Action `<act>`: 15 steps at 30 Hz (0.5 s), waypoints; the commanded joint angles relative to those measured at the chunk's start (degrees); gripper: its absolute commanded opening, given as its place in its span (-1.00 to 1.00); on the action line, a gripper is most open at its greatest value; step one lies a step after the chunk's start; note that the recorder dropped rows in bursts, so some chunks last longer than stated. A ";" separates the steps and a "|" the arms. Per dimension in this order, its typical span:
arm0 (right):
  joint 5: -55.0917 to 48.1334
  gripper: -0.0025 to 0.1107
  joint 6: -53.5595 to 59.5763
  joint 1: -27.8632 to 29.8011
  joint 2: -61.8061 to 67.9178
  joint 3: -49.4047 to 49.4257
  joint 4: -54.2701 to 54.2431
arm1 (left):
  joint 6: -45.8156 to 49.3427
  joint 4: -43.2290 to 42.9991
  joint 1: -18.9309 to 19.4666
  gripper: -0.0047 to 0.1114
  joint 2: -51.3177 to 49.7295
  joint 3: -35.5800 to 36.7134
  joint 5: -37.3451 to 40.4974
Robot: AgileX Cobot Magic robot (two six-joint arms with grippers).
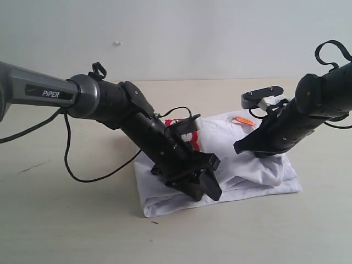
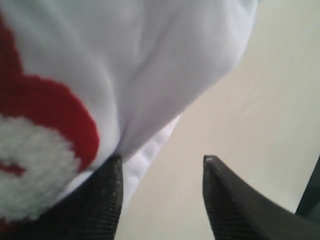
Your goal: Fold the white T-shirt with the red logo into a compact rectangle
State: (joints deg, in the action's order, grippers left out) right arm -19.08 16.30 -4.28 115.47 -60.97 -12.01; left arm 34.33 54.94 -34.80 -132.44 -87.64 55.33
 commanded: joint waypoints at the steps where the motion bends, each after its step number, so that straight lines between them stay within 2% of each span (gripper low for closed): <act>1: -10.26 -0.96 2.79 -0.08 0.87 0.62 0.65 | -2.03 -7.80 3.48 -0.06 -0.23 0.35 0.94; 6: -12.26 -0.96 3.61 -0.08 0.72 0.62 0.41 | -1.91 -7.13 6.12 -0.06 -0.23 0.35 5.42; 11: -10.01 -0.96 3.61 -0.08 -1.79 0.62 0.27 | 1.69 -4.94 6.31 -0.06 2.48 0.35 8.64; 15: -6.62 -0.96 3.32 -0.08 -6.32 0.62 0.25 | 3.57 -4.02 6.31 -0.08 6.76 0.35 7.76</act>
State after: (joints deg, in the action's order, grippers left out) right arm -26.81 19.27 -4.46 112.19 -60.62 -12.28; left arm 36.24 50.42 -28.70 -129.32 -87.51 63.22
